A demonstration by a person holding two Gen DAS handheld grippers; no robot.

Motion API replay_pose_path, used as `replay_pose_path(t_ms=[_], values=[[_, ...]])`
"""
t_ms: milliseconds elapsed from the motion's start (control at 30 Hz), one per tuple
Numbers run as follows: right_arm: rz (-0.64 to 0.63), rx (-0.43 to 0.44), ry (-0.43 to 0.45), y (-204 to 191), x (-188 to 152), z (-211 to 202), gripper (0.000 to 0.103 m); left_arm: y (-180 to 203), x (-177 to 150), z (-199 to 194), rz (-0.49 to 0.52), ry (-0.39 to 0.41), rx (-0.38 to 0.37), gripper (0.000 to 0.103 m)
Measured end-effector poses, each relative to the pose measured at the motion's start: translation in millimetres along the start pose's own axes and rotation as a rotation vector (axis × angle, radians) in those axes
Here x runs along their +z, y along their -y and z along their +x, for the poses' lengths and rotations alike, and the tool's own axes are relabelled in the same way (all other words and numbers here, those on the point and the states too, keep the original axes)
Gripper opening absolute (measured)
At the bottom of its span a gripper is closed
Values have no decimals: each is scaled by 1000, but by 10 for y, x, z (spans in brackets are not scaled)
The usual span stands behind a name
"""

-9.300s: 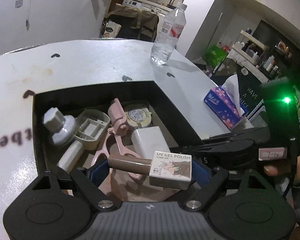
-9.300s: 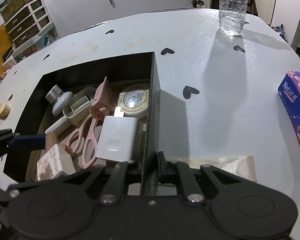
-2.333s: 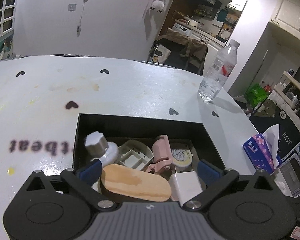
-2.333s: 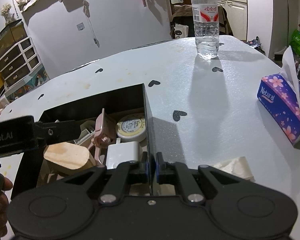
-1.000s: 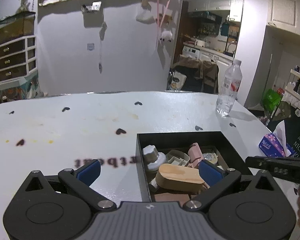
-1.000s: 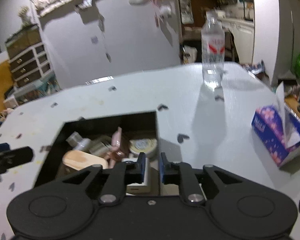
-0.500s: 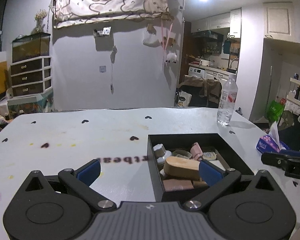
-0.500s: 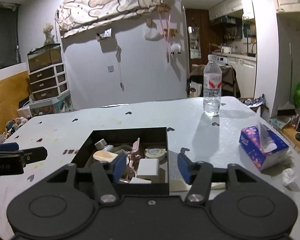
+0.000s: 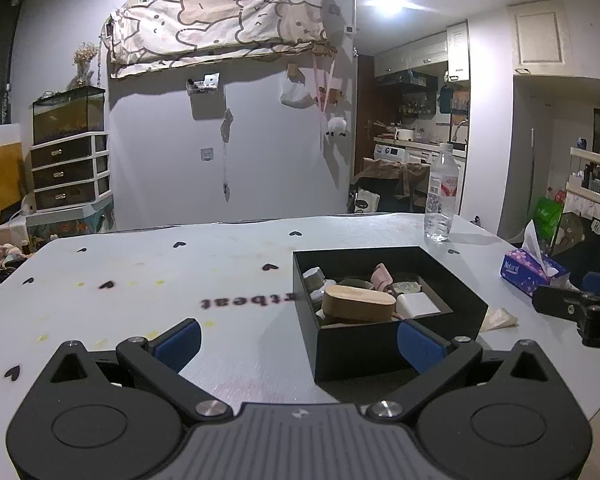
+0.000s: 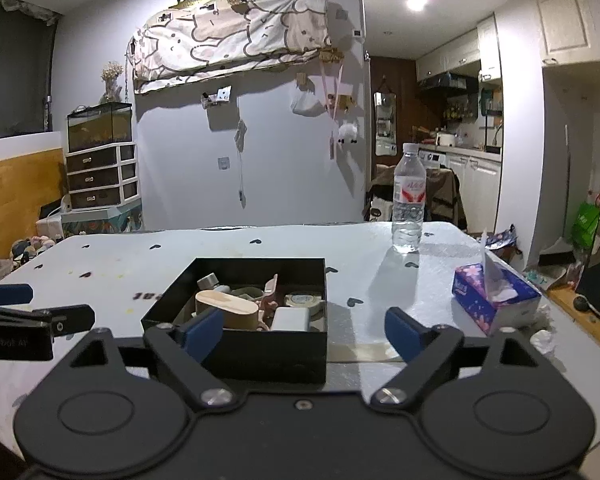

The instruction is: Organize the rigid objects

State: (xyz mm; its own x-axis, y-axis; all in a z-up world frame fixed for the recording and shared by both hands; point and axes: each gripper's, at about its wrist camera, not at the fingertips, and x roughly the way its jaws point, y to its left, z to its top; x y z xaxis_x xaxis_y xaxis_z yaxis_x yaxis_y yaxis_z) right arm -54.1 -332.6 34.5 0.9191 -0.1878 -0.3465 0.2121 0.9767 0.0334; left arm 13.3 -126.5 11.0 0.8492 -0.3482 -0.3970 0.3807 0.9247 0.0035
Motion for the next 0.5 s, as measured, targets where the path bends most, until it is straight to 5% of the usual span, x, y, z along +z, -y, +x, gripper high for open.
replay_pose_path(t_ms=[500], values=[[-16, -25, 37, 2, -120, -151, 101, -3, -143, -153, -5, 17, 10, 103]])
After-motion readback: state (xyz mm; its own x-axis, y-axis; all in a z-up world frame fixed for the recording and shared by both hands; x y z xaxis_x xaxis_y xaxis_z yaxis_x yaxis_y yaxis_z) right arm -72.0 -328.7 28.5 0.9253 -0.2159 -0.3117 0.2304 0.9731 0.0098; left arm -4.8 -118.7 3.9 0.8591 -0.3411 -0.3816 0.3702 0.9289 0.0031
